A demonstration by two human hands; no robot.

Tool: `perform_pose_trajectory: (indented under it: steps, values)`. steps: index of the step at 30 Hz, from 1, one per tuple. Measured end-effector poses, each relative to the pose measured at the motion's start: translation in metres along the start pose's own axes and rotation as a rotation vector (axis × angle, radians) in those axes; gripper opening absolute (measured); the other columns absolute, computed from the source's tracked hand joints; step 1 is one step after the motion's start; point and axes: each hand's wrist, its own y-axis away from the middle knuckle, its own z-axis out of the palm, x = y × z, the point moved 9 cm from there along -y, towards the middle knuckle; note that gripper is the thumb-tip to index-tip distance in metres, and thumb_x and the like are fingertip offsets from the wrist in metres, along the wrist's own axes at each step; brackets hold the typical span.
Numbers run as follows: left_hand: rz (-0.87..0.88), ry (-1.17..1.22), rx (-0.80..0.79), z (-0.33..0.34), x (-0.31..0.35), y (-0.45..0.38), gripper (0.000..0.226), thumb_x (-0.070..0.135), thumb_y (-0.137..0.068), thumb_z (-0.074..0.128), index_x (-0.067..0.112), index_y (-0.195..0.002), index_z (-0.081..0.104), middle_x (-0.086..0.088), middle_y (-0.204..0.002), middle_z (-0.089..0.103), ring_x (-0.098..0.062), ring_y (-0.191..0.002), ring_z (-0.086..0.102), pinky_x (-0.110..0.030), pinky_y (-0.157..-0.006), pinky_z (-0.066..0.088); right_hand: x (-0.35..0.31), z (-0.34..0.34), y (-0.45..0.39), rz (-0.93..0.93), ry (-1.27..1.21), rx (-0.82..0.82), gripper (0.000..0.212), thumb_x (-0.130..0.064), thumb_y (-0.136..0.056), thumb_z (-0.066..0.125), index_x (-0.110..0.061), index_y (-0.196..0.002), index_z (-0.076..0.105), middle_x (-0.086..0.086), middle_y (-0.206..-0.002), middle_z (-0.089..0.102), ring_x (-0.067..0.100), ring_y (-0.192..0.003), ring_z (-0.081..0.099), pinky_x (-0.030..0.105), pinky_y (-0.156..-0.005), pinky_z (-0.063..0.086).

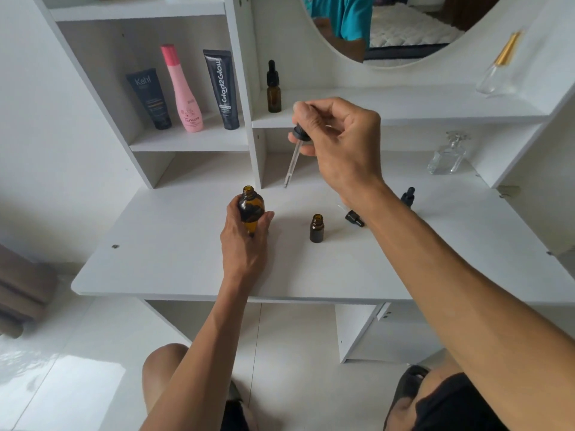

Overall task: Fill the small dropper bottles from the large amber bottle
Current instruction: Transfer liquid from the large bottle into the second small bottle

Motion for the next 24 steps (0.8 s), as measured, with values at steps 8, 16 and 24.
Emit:
perform_pose_trajectory:
  steps: [8, 16, 24]
  values:
    - [0.0, -0.003, 0.01, -0.001, -0.002, -0.001, 0.049, 0.034, -0.095, 0.067, 0.023, -0.138, 0.045, 0.002, -0.112, 0.066, -0.02, -0.096, 0.064, -0.027, -0.085, 0.047, 0.025, -0.033, 0.013, 0.041, 0.097, 0.025, 0.019, -0.025, -0.093, 0.071, -0.006, -0.095, 0.074, 0.009, -0.079, 0.074, 0.015, -0.072, 0.076, 0.033, -0.064, 0.062]
    - [0.002, -0.01, 0.014, -0.001, -0.003, -0.002, 0.048, 0.035, -0.095, 0.066, 0.024, -0.137, 0.046, 0.003, -0.111, 0.066, -0.021, -0.094, 0.065, -0.028, -0.083, 0.047, 0.04, -0.039, 0.023, 0.061, 0.154, 0.029, 0.014, -0.026, -0.092, 0.072, -0.012, -0.091, 0.074, 0.002, -0.074, 0.073, 0.011, -0.071, 0.075, 0.034, -0.066, 0.063]
    - [0.0, -0.011, 0.009, -0.001, -0.003, -0.001, 0.05, 0.035, -0.095, 0.066, 0.022, -0.139, 0.045, 0.003, -0.112, 0.065, -0.02, -0.095, 0.064, -0.024, -0.082, 0.043, 0.045, -0.04, 0.024, 0.062, 0.196, 0.02, 0.017, -0.028, -0.092, 0.072, -0.011, -0.092, 0.075, 0.001, -0.073, 0.073, 0.012, -0.072, 0.075, 0.039, -0.069, 0.063]
